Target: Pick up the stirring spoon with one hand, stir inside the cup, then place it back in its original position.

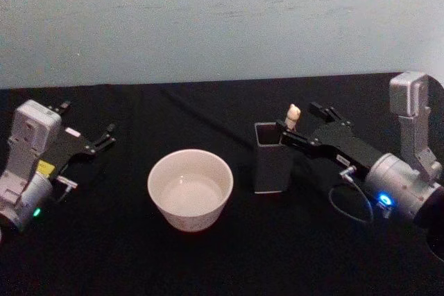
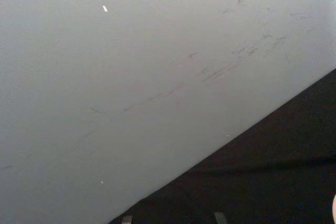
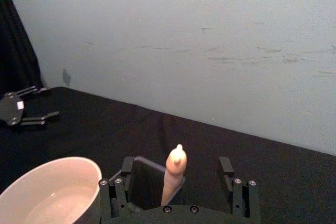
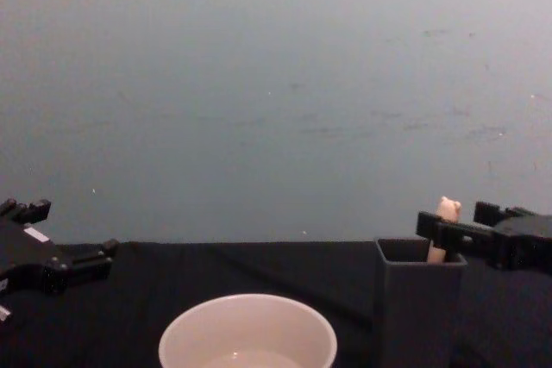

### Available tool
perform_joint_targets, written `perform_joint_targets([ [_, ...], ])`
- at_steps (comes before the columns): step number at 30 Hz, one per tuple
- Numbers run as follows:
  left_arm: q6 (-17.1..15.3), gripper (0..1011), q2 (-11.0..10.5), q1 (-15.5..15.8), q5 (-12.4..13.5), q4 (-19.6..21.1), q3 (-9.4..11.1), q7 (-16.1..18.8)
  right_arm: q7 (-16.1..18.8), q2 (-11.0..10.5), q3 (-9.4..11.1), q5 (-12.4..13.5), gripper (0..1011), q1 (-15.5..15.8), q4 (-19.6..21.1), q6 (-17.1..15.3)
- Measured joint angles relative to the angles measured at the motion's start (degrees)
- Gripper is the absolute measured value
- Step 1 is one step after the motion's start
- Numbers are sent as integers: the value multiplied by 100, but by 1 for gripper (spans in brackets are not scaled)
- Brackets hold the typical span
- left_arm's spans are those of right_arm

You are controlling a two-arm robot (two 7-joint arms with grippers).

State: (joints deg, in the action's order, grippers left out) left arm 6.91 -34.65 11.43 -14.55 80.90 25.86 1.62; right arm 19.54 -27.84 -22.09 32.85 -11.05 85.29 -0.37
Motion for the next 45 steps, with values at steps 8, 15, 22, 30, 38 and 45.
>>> perform_joint_targets([
  [8,0,1001,0,0,0,0,0,0,34,313,-27,-98,1002,-280,-342,-107],
  [15,0,1001,0,0,0,0,0,0,43,409,-25,-183,1000,-350,-427,-166],
  [22,0,1001,0,0,0,0,0,0,43,401,-23,-181,1002,-344,-420,-163],
  [30,0,1001,0,0,0,0,0,0,41,396,-23,-170,859,-340,-414,-158],
  [38,0,1001,0,0,0,0,0,0,41,391,-23,-163,620,-335,-409,-155],
  [45,0,1001,0,0,0,0,0,0,41,388,-23,-159,414,-334,-406,-152],
])
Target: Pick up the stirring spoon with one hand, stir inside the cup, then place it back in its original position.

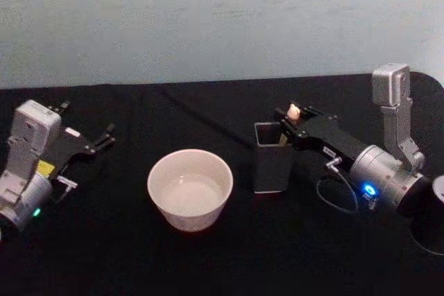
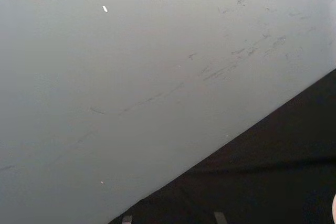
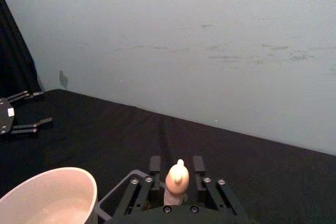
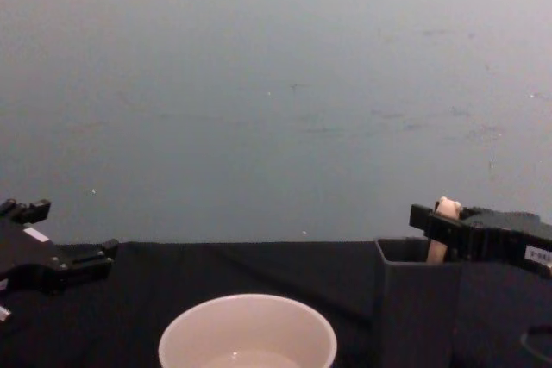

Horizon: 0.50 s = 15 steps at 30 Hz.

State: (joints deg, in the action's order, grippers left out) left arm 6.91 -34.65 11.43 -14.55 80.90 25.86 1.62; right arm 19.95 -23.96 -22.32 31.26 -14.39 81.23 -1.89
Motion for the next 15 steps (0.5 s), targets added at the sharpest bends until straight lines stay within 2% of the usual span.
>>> perform_joint_targets([
  [4,0,1001,0,0,0,0,0,0,0,0,0,2,246,0,0,1],
  [7,0,1001,0,0,0,0,0,0,0,0,0,3,214,0,0,1],
  [15,0,1001,0,0,0,0,0,0,140,18,92,-142,214,43,123,116],
])
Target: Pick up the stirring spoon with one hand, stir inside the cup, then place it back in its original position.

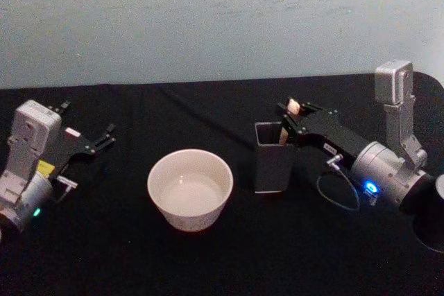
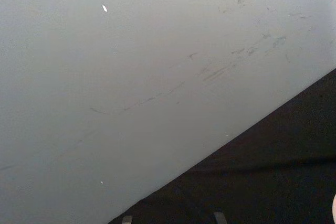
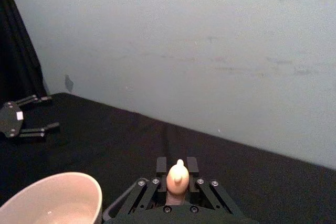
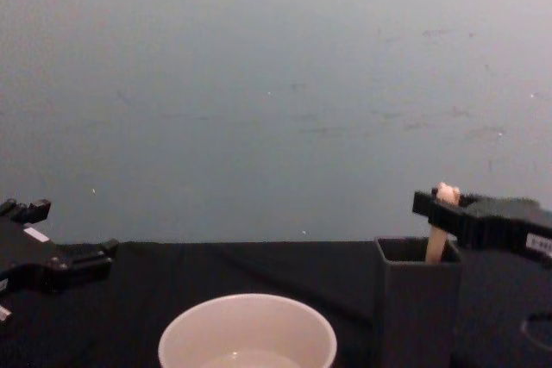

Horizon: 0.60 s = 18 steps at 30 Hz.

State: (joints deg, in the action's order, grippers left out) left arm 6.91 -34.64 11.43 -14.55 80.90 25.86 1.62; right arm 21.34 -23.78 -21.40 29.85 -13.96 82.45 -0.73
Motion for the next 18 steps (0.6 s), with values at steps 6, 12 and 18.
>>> perform_joint_targets([
  [6,0,1001,0,0,0,0,0,0,171,-25,114,-73,214,5,226,116],
  [12,0,1001,0,0,0,0,0,0,345,-88,201,-82,214,-30,436,207],
  [18,0,1001,0,0,0,0,0,0,495,-146,322,-3,214,-90,669,327],
])
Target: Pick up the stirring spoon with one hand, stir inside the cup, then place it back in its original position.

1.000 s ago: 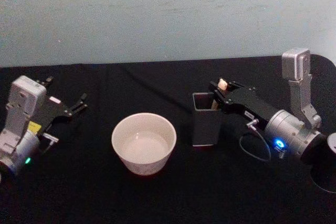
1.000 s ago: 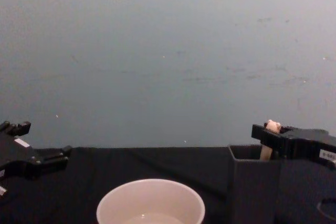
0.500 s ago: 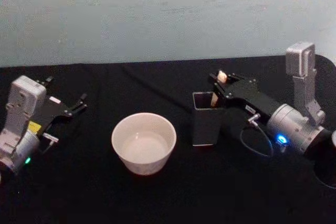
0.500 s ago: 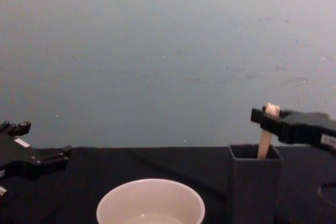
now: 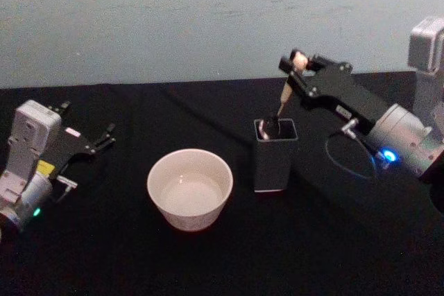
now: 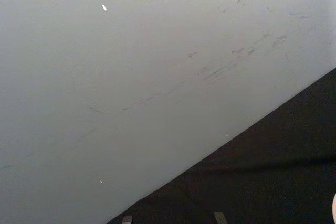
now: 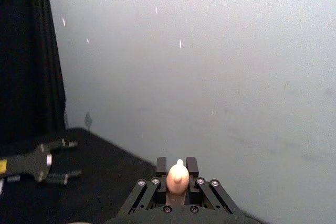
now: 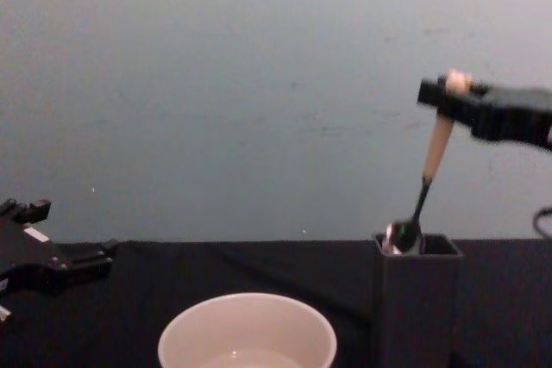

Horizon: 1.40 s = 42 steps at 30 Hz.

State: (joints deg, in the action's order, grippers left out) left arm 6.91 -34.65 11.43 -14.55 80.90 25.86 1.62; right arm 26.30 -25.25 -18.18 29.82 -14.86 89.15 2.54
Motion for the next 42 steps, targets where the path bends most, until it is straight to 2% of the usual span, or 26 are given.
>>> perform_joint_targets([
  [7,0,1001,0,0,0,0,0,0,85,64,54,59,214,-158,72,188],
  [12,0,1001,0,0,0,0,0,0,207,187,-69,63,214,-337,-15,308],
  [16,0,1001,0,0,0,0,0,0,430,299,-284,55,214,-508,-231,416],
  [17,0,1001,0,0,0,0,0,0,430,299,-284,55,214,-508,-231,416],
  [20,0,1001,0,0,0,0,0,0,713,392,-534,-11,214,-674,-528,565],
  [26,0,1001,0,0,0,0,0,0,1072,545,-881,-143,214,-873,-1004,872],
  [32,0,1001,0,0,0,0,0,0,1395,673,-1140,-253,214,-1020,-1452,1194],
  [42,0,1001,0,0,0,0,0,0,1668,894,-1421,-538,214,-1245,-2206,1712],
])
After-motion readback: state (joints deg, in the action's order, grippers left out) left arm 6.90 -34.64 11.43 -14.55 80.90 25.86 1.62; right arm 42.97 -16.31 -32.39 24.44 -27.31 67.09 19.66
